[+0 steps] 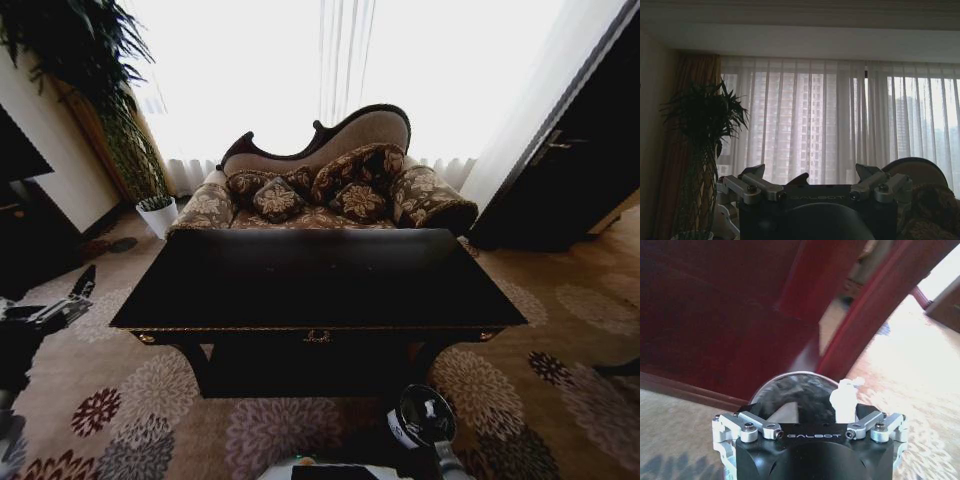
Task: Move to the front of the table and place the trash on the table into the trash bin.
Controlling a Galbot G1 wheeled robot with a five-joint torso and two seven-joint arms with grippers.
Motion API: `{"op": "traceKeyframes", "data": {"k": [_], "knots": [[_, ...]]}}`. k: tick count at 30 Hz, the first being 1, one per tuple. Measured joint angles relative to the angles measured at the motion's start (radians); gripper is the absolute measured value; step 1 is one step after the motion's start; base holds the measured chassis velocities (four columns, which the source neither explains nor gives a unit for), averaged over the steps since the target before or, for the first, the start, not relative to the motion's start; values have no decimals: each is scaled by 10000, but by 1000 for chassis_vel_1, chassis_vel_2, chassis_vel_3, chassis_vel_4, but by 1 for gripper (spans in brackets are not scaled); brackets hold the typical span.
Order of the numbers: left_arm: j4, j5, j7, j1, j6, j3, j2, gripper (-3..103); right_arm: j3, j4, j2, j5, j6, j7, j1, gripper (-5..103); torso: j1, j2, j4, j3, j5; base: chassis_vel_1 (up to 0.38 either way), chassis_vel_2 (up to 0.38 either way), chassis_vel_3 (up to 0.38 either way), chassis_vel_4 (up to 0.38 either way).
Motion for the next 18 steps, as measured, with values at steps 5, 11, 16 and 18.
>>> {"op": "traceKeyframes", "data": {"k": [5, 11, 16, 18], "knots": [[-1, 1, 0, 6, 0, -18, -2, 100, -32, 37, -8, 266, 275, -669, -122, 100, 1, 0, 0, 0, 2, 0, 0, 0, 0], [-26, -15, 0, 42, 0, -65, 1, 100, 57, -434, -206, -107, 893, -738, 214, 100, 0, 1, 3, 0, -9, 0, 0, 0, 0], [-43, -28, 3, 53, -1, -80, 11, 100, 52, -191, -187, 185, 106, 52, 249, 100, 1, 0, -2, 1, 2, 0, 0, 0, 0], [-44, -28, 4, 48, -2, -79, 18, 100, -2, -169, -181, 396, 175, -27, 235, 100, 1, -1, -1, 0, 14, 0, 0, 0, 0]]}}
